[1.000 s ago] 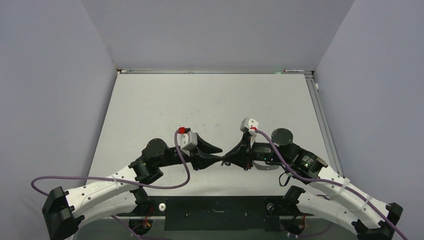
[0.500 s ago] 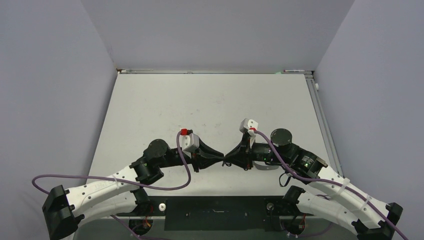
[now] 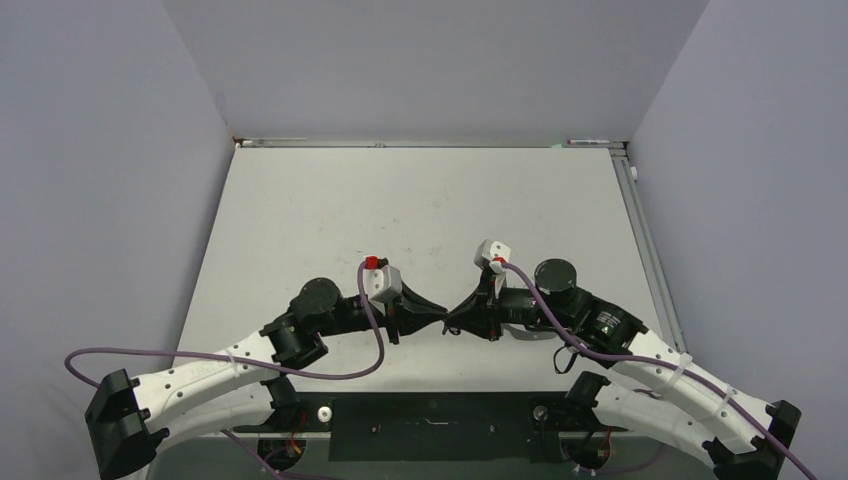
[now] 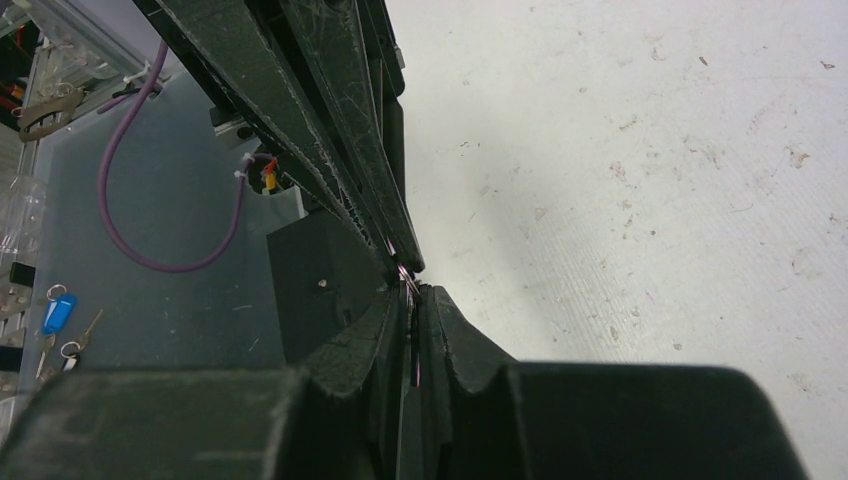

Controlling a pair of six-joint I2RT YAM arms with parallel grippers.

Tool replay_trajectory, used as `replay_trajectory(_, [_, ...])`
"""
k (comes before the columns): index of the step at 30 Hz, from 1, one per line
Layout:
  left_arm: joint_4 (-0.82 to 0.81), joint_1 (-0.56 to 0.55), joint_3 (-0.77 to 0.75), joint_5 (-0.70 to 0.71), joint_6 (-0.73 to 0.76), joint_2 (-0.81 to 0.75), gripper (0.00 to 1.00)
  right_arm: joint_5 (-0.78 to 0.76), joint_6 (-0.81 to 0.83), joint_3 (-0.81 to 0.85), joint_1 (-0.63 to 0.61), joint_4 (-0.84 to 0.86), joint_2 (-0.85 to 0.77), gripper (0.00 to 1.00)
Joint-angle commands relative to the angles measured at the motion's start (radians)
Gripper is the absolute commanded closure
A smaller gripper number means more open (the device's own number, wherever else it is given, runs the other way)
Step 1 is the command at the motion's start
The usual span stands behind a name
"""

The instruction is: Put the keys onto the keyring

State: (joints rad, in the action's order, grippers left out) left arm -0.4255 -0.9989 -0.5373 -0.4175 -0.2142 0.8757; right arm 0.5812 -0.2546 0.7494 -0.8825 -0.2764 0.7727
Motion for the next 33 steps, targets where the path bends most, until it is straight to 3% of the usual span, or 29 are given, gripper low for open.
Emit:
replay_trajectory(1, [-0.003, 0.003, -0.021, 0.056, 0.012, 0.015, 1.00, 0.075, -0.016, 0.002, -0.019, 0.100, 0.000, 0.95])
replay_trajectory(7, [-0.001, 0.002, -0.018, -0.011, -0.006, 0.030, 0.90, 0.029, 0.000, -0.007, -0.020, 0.098, 0.005, 0.95])
replay_trajectory(23, [0.104, 0.003, -0.066, -0.131, -0.070, 0.061, 1.00, -0.082, 0.032, -0.025, -0.020, 0.137, -0.009, 0.95])
replay_trajectory(26, [0.103, 0.003, -0.060, -0.094, -0.085, 0.037, 1.00, -0.113, 0.034, -0.027, -0.021, 0.131, -0.016, 0.94])
replay_trajectory(29, [0.140, 0.003, -0.068, 0.007, -0.087, 0.008, 1.00, -0.152, 0.032, -0.021, -0.020, 0.112, -0.013, 0.80])
replay_trajectory(31, [0.174, 0.005, -0.078, 0.086, -0.086, 0.000, 1.00, -0.187, 0.026, -0.019, -0.021, 0.103, -0.012, 0.55])
replay_trajectory(33, [0.204, 0.006, -0.086, 0.162, -0.085, -0.001, 1.00, -0.239, 0.021, -0.017, -0.021, 0.089, -0.012, 0.40])
